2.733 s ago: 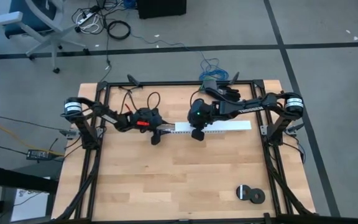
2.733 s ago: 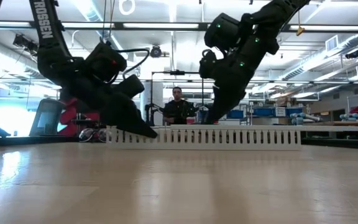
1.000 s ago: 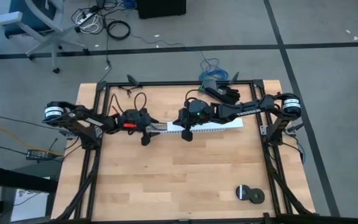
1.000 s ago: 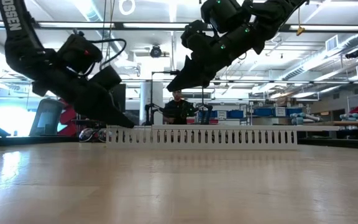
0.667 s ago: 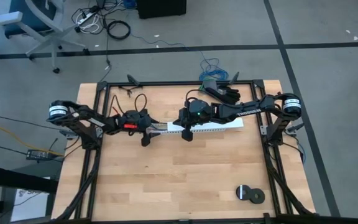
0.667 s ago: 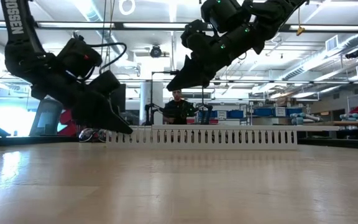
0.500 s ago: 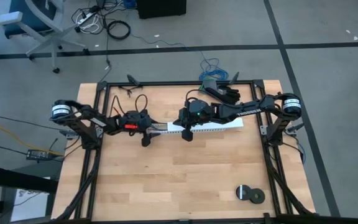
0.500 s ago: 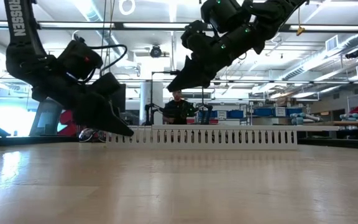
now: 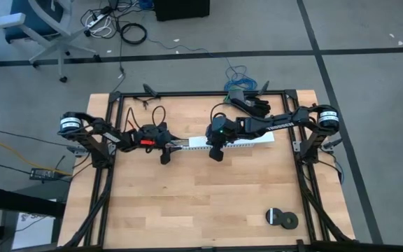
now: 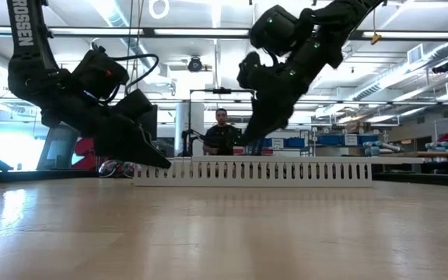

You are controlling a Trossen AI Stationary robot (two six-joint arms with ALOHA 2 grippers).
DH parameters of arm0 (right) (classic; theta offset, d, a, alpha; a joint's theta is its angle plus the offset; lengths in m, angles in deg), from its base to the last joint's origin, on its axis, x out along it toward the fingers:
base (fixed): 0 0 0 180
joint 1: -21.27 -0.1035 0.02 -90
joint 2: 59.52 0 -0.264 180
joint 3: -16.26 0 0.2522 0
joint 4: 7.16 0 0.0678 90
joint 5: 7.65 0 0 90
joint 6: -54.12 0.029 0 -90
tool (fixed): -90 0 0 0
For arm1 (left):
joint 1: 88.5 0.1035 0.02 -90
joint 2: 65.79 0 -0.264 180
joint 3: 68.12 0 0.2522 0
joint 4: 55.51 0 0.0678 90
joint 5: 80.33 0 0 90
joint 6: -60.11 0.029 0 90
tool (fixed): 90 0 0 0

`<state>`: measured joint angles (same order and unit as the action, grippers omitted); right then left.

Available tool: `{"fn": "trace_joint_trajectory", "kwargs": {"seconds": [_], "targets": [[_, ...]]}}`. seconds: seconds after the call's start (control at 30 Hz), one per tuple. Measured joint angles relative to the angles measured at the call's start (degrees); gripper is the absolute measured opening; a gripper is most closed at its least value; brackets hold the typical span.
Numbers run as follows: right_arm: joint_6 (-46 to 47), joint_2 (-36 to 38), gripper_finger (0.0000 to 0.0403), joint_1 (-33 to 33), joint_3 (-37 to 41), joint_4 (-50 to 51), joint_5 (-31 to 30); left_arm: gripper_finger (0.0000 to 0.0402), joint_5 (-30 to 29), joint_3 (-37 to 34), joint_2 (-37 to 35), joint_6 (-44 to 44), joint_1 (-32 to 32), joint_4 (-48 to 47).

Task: Ziptie cables
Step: Close the white cable duct lid

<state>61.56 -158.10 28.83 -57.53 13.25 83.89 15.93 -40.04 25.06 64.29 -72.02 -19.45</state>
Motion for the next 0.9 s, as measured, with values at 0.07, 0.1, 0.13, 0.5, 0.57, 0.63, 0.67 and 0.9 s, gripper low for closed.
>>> {"fn": "trace_joint_trajectory", "kwargs": {"seconds": [0.07, 0.1, 0.13, 0.5, 0.57, 0.63, 0.67, 0.9], "targets": [[0.92, -0.28, 0.0, 0.06, 0.0, 2.01, 0.12, 0.0206, 0.0, 0.0, 0.0, 0.0, 0.01, 0.08], [0.97, -0.73, 0.0, 0.16, 0.0, 1.67, 0.32, 0.0206, -0.02, 0.0, 0.0, 0.02, 0.01, 0.1], [0.93, -1.6, 0.0, 0.38, 0.0, 1.16, 1.22, 0.0206, -0.02, 0.0, 0.02, 0.02, -0.01, 0.13], [-3.17, -16.93, 0.0, 2.09, -6.23, -19.33, 8.84, 0.0205, -1.1, 0.04, 0.04, -0.63, 0.1, 0.15], [-5.84, -16.02, 0.0, 1.46, -7.03, -19.22, 8.25, 0.0205, -0.87, 0.04, 0.04, -0.74, 0.09, 0.13], [-7.88, -13.42, 0.0, 0.94, -7.25, -19.71, 7.32, 0.0205, -0.15, 0.04, 0.04, -0.72, -0.01, 0.09], [-8.53, -11.96, 0.0, 0.62, -7.23, -19.83, 6.64, 0.0205, 0.32, 0.05, 0.04, -0.7, -0.01, 0.03], [-7.55, -3.01, 0.0, 0.56, -4.36, -6.12, -1.04, 0.0205, 0.32, 0.07, 0.04, -0.74, -0.03, -0.18]]}}
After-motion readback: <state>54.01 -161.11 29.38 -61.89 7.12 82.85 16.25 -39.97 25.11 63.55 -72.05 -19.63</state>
